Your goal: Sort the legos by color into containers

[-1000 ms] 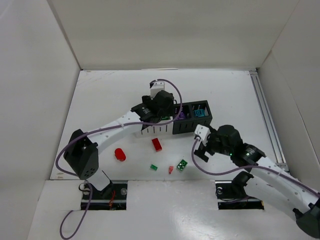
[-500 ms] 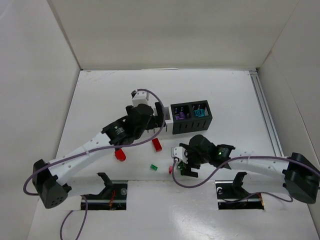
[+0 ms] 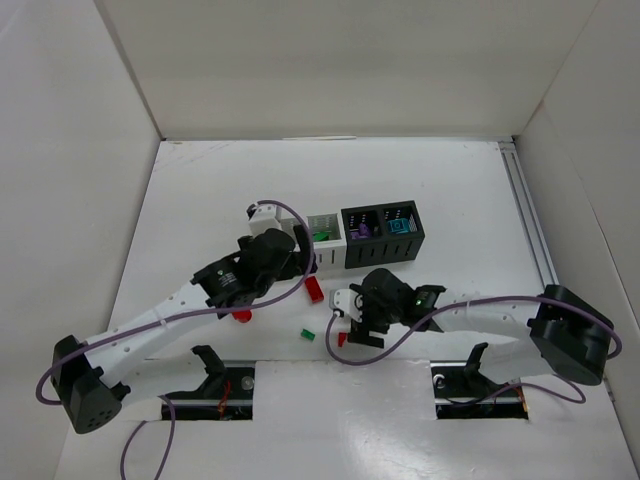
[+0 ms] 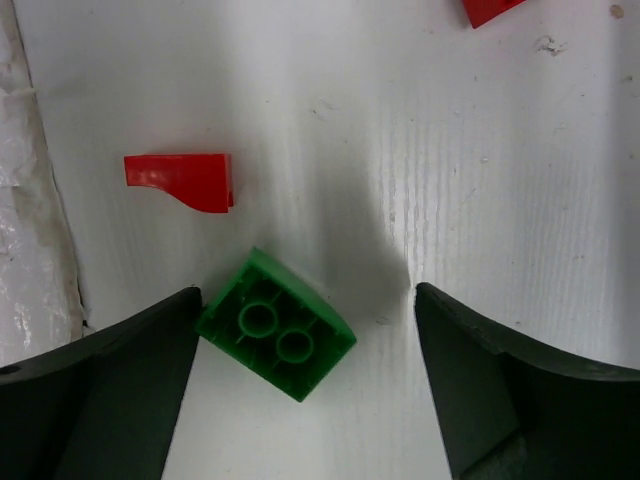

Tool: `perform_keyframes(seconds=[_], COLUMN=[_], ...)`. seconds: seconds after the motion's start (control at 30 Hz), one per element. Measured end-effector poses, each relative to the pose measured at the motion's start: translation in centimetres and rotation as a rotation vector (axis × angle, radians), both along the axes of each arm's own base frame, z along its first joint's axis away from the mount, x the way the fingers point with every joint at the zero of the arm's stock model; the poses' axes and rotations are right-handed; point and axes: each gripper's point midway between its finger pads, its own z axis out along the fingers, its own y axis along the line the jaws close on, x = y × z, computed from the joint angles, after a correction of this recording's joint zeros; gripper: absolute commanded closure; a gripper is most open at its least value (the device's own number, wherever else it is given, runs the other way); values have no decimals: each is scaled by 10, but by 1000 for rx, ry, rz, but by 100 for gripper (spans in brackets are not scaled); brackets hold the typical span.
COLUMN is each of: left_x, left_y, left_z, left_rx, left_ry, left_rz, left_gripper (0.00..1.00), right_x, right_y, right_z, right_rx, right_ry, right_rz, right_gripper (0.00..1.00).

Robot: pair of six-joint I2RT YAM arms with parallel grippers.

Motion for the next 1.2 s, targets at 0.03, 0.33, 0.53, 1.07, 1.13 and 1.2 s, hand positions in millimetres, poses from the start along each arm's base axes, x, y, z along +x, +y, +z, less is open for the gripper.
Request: perform_keyframes(seconds=[0.03,0.33,0.53,1.07,1.13,1.2], left_x=[0,-1,-4,-21,-21,-21], left_y=[0,2,4,-11,-14,-16], left_z=[1,3,10,-2,-7,-11], left_rx=[-4,-16,-44,-107,-93,-84], left_ry=[-1,-1,-9,44,53,59], left_rz=[2,16,16,-78,-99,-118], left_gripper=[0,0,0,0,0,0], right_x=[1,2,6,5,1,1], right_y=[0,-2,0,-173,-183,-183], right_z=[0,4,31,7,10,14], right_rx=[1,3,27,-190,-178,-138], right_ry=[-2,-11,-41,167,184,194], right_rz=[-4,-21,-17,-1100,-1159,-1191], right_gripper=[17,59,42,0,0,0])
